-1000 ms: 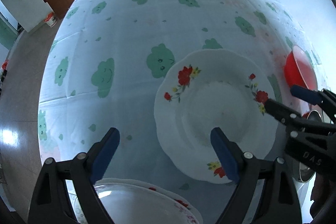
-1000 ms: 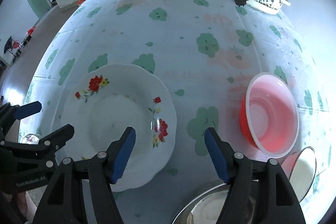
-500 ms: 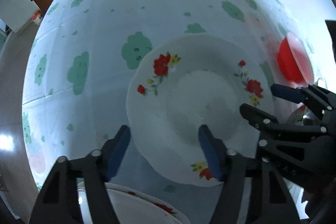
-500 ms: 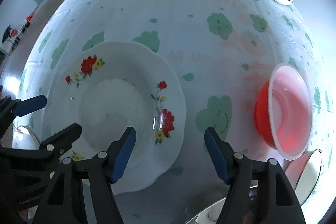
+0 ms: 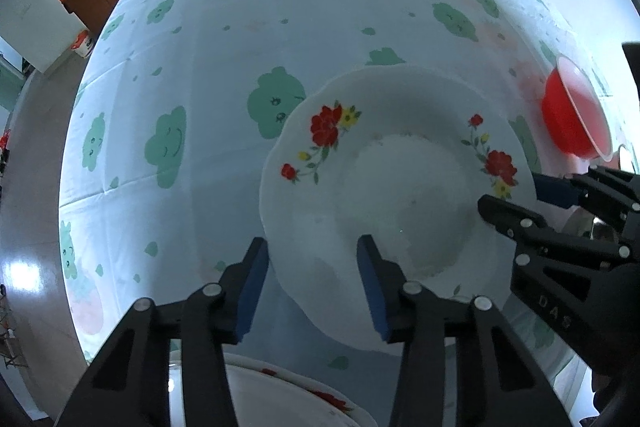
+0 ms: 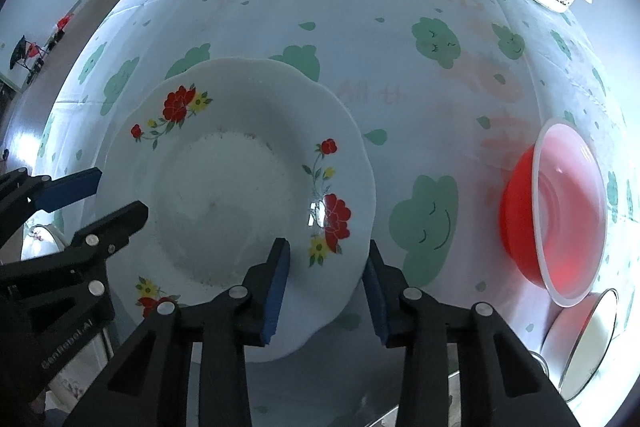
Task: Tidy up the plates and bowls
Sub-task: 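Lift the red-flower plate with both grippers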
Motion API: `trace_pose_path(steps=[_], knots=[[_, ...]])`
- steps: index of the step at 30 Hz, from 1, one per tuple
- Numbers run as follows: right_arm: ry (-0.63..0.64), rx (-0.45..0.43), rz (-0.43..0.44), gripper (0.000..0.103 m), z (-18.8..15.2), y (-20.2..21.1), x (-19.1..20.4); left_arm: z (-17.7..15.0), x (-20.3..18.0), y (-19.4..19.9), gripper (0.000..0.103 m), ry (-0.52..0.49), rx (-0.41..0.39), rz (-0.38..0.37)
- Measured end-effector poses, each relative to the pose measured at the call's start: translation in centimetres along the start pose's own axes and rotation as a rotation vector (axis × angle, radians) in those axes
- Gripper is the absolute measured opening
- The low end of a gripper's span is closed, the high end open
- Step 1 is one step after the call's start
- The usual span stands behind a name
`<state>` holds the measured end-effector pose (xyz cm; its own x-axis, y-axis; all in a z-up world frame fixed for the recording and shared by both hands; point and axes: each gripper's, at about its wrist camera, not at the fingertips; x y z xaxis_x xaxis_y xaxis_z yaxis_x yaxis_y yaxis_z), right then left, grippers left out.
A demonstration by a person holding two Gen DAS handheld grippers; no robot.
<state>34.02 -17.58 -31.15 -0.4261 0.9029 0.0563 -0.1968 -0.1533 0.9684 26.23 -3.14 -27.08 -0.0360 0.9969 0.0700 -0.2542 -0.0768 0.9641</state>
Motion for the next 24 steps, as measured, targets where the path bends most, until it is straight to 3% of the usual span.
trace_pose_path(steps=[2, 7, 24], knots=[[-0.004, -0.003, -0.002, 0.039, 0.1, 0.0, -0.1, 0.1, -0.1, -0.1, 0.044, -0.013, -0.006, 0.014], [-0.008, -0.006, 0.002, 0.038, 0.1, 0.1, -0.1, -0.1, 0.2, 0.0, 0.03, -0.007, 0.0, 0.038], [0.017, -0.068, 0.05, 0.035, -0.7, 2.4, -0.1, -0.7, 0.8, 2.2, 0.03, 0.025, -0.039, 0.058]])
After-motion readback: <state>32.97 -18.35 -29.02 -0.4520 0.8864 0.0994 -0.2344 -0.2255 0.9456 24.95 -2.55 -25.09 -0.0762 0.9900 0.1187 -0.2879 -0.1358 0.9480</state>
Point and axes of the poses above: each gripper's, at about its wrist camera, not at the fingertips, and y roughly against the way its jaws point, x to its left, z to its top, and after that the axes turned 5 degrees about -y, right-handed
